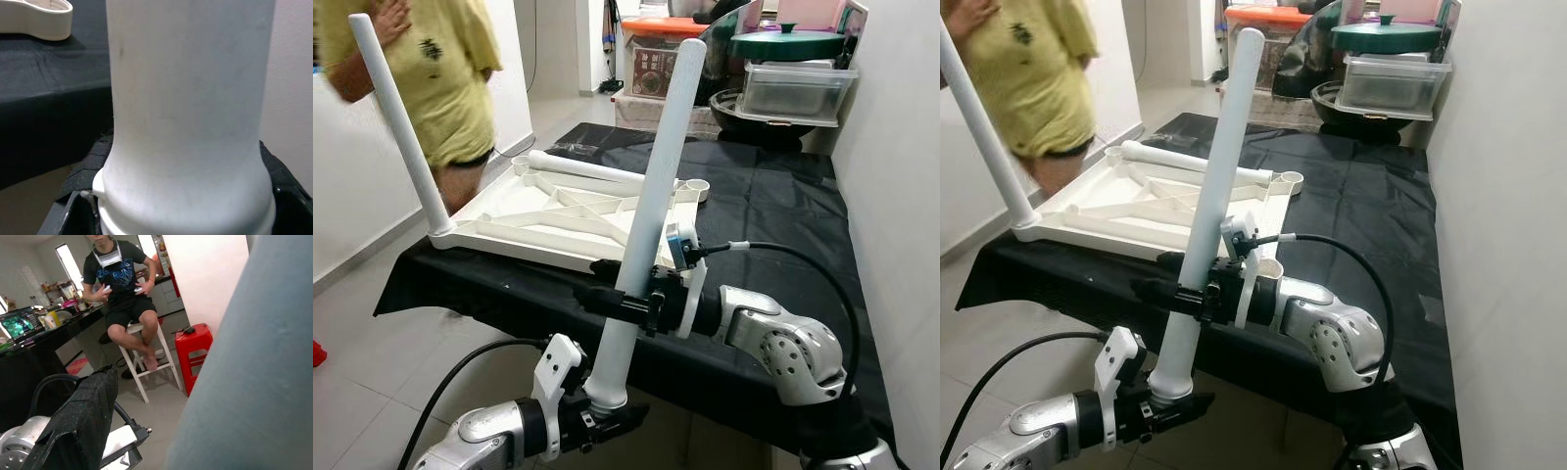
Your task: Building children table
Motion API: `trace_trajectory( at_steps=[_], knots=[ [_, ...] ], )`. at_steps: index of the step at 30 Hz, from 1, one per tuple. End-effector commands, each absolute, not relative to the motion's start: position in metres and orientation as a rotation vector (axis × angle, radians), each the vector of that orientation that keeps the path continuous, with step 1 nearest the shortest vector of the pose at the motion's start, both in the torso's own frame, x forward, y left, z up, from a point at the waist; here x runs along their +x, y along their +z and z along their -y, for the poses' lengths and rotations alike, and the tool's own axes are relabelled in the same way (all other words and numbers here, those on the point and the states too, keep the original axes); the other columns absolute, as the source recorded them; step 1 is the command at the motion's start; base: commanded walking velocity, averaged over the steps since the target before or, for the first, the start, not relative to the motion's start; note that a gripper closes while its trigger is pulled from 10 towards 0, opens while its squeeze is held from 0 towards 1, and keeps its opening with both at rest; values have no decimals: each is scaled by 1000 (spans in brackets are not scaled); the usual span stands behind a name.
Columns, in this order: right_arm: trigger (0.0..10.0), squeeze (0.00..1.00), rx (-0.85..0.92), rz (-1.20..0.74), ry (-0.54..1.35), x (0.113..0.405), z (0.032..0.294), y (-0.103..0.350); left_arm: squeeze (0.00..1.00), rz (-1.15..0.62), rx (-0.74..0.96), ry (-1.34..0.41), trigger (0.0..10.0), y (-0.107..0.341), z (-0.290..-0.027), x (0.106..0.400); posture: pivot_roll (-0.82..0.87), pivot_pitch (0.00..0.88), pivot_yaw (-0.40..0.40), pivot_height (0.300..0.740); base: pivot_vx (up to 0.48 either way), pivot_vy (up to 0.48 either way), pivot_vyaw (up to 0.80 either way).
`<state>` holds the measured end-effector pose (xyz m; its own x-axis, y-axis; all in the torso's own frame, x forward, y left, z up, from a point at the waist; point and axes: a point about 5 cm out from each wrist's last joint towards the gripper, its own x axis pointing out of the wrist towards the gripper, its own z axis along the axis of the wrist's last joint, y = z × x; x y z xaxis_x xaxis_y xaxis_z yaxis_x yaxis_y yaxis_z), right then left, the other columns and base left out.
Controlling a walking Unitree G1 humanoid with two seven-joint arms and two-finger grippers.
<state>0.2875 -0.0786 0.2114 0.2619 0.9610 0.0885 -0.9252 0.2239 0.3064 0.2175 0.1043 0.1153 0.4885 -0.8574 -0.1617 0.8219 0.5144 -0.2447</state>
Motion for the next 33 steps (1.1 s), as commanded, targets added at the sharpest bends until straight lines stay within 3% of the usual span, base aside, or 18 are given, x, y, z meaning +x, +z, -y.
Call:
trace_trajectory(
  at_steps=[1, 2, 3, 4, 6, 24, 25, 27, 28, 32, 33],
  knots=[
    [10000, 0, 331, -140, 1354, 286, 71, 214, 0, -300, -126, -1060, 10000, 114, -102, 213, 17, 0, -20, 740, 0, 0, 0],
    [10000, 0, 331, -140, 1354, 286, 71, 214, 0, -300, -126, -1060, 10000, 114, -102, 213, 17, 0, -20, 740, 0, 0, 0],
    [6000, 0, 347, -140, 1358, 287, 70, 216, 0, -312, -125, -1066, 10000, 112, -103, 211, 15, 0, -19, 740, 0, 0, 0],
    [6000, 0, 347, -140, 1358, 287, 70, 216, 0, -312, -125, -1066, 10000, 112, -103, 211, 15, 0, -19, 740, 0, 0, 0],
    [0, 0, 359, -139, 1369, 286, 69, 217, 0, -322, -126, -1071, 10000, 112, -103, 211, 12, 0, -18, 740, 0, 0, 0],
    [0, 0, 378, -133, 1407, 282, 65, 222, 0, -360, -126, -1049, 10000, 109, -106, 215, 11, 0, -20, 740, 0, 0, 0],
    [0, 0, 380, -133, 1408, 282, 65, 222, 263, -364, -121, -1040, 10000, 108, -106, 216, 12, 0, -19, 740, 0, 0, 0],
    [0, 0, 380, -133, 1408, 282, 65, 222, 263, -364, -121, -1040, 10000, 108, -106, 216, 12, 0, -19, 740, 0, 0, 0],
    [0, 0, 383, -128, 1402, 283, 66, 223, 1000, -353, -104, -1026, 10000, 107, -105, 217, 14, 0, -17, 740, 0, 0, 0],
    [0, 0, 402, -113, 1368, 289, 72, 226, 1000, -336, -73, -999, 10000, 105, -104, 217, 15, 0, -21, 740, 0, 0, 0],
    [0, 0, 411, -108, 1359, 290, 75, 227, 82, -343, -63, -992, 10000, 103, -105, 217, 12, 0, -19, 740, 0, 0, 0]
  ],
)
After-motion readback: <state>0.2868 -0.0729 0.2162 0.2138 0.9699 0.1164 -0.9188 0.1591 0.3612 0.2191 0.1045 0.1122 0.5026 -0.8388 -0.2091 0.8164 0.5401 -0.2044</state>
